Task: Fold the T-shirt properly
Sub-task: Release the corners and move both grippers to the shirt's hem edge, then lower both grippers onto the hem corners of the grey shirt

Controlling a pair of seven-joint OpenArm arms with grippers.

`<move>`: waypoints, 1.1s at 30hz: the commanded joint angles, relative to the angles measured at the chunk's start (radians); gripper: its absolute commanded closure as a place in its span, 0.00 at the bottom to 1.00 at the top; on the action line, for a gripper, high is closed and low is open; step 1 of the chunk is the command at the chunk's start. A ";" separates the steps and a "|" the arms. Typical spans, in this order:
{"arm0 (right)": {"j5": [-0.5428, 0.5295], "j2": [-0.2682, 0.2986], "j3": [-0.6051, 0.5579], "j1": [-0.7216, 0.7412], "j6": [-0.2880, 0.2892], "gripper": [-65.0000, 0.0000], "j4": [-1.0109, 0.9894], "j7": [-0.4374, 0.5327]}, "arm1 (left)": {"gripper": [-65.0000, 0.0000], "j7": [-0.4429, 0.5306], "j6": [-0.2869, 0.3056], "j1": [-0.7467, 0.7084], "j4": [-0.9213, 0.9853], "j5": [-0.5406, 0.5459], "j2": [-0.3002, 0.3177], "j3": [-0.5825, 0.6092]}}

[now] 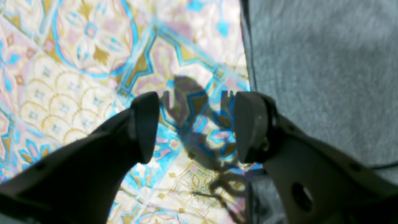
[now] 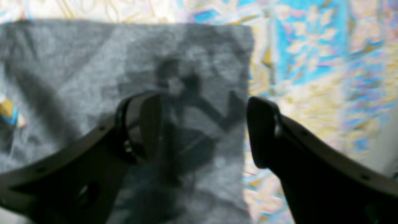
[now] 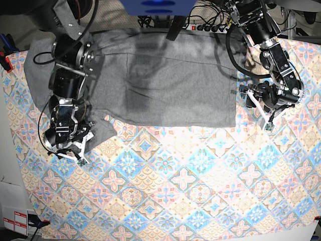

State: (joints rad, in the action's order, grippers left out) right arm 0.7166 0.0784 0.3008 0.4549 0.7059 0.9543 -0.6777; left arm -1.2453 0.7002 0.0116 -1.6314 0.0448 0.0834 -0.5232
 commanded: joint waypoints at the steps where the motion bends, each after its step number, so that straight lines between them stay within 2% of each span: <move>1: 0.005 0.013 0.011 0.049 -0.008 0.35 -0.018 0.029 | 0.43 0.016 -0.002 0.014 -0.014 0.008 0.011 -0.001; 7: 0.007 0.013 0.087 0.112 -0.008 0.35 -0.219 0.186 | 0.43 0.016 -0.002 0.012 -0.014 0.008 0.011 -0.001; 12: 0.010 0.022 0.091 0.127 -0.008 0.35 -0.308 0.287 | 0.43 0.016 -0.002 0.012 -0.014 0.008 0.013 -0.001; 21: 0.007 0.082 0.119 0.180 -0.024 0.35 -0.418 0.330 | 0.43 0.016 -0.002 0.012 -0.014 0.008 0.013 -0.001; 26: 0.007 0.085 0.176 0.199 -0.024 0.35 -0.420 0.330 | 0.43 0.016 -0.002 0.011 -0.014 0.008 0.013 -0.001; 33: 0.010 0.085 0.179 0.206 -0.024 0.35 -0.426 0.330 | 0.43 0.014 -0.002 0.011 -0.014 0.008 0.013 -0.001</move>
State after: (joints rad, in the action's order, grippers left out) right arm 0.7334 0.1524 0.4808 0.6308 0.6838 0.5175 -0.3622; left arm -1.2415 0.7002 0.0109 -1.6314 0.0483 0.0837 -0.5228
